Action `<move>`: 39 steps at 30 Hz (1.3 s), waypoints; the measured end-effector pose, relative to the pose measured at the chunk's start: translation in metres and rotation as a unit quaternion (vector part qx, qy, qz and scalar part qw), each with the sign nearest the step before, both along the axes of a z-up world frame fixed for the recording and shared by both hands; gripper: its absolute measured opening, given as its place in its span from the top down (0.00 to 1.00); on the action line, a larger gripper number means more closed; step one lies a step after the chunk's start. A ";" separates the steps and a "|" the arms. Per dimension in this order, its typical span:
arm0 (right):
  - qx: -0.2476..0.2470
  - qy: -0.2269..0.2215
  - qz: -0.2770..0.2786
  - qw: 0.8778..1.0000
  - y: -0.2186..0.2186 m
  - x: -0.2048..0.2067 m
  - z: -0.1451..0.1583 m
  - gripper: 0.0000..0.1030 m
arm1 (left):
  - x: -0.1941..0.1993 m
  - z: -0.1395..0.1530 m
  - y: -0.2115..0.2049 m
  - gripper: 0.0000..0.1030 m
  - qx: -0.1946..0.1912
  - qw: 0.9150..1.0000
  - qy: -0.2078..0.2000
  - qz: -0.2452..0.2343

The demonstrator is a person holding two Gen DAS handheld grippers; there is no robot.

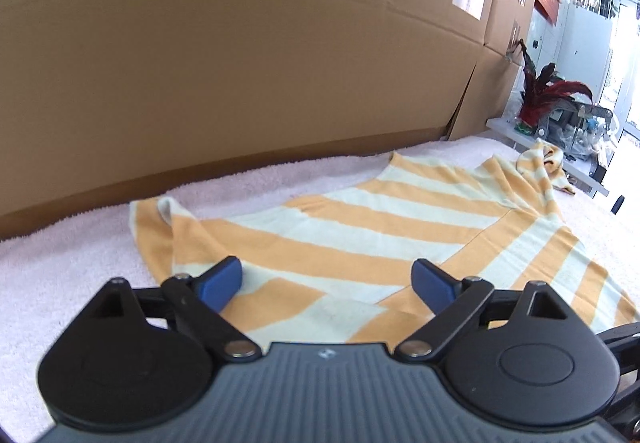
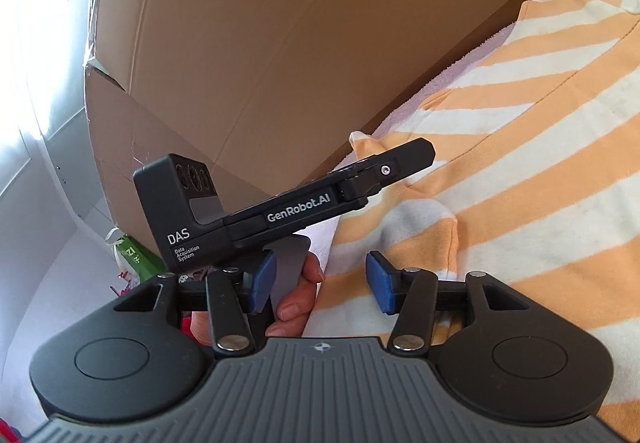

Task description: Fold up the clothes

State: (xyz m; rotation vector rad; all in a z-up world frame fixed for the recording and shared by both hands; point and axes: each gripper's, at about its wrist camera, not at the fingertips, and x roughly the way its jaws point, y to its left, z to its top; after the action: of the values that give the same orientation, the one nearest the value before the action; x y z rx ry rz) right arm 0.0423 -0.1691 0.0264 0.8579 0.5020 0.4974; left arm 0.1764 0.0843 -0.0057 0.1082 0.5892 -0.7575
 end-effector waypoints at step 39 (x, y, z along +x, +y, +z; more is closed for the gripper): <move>-0.296 -0.062 -0.102 0.948 0.114 -0.166 -0.011 0.80 | -0.096 0.047 0.004 0.09 0.056 0.981 -0.143 0.121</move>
State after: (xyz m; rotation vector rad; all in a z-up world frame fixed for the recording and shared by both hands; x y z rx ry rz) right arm -0.1240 -0.0547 0.0155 0.2920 0.4073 0.1867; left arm 0.0804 0.0878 0.0415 0.2405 0.3612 -0.4612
